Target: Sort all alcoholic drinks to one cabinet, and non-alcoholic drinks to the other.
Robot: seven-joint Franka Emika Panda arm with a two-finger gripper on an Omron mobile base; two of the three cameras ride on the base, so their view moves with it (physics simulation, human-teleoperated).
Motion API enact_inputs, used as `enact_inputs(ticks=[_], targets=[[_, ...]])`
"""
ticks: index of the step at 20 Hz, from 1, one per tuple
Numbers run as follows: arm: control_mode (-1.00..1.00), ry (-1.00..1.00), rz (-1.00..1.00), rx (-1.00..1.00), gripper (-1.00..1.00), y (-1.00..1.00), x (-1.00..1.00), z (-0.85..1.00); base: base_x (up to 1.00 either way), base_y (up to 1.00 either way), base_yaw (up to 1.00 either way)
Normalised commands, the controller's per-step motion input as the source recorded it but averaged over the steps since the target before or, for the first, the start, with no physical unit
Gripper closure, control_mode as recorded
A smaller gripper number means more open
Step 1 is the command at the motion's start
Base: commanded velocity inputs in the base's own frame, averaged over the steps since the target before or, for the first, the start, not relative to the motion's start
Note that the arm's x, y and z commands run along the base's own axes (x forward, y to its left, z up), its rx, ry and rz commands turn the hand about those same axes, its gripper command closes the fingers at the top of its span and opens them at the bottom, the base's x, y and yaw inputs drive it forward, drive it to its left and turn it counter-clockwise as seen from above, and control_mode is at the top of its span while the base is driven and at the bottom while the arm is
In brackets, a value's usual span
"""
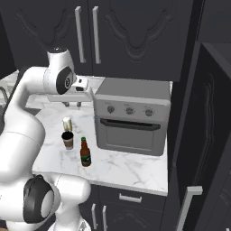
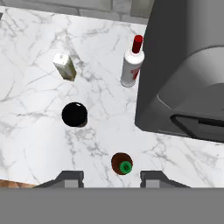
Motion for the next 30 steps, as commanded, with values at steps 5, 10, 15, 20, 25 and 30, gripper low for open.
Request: enact_inputs(ticks=[5, 10, 15, 20, 25, 30], targets=[[-1.0, -0.02, 0.0, 0.0, -1.0, -0.06, -0.14, -0.01, 0.0, 0.0, 0.0], [-1.0, -0.12, 0.01, 0.0, -1.0, -0.35, -0.5, -0.27, 0.0, 0.0, 0.0], [-1.0, -0.02, 0.15, 0.05, -1.0, -0.49, -0.52, -0.68, 0.0, 0.0, 0.0], [-1.0, -0.08, 0.38, 0.11, -1.0, -0.45, -0.36, -0.72, 0.0, 0.0, 0.0], [-1.0, -0.18, 0.49, 0.15, -1.0, -0.42, -0.35, -0.45, 0.0, 0.0, 0.0], [-1.0, -0.15, 0.44, 0.17, -1.0, -0.24, -0.04, -0.56, 0.0, 0.0, 0.0]])
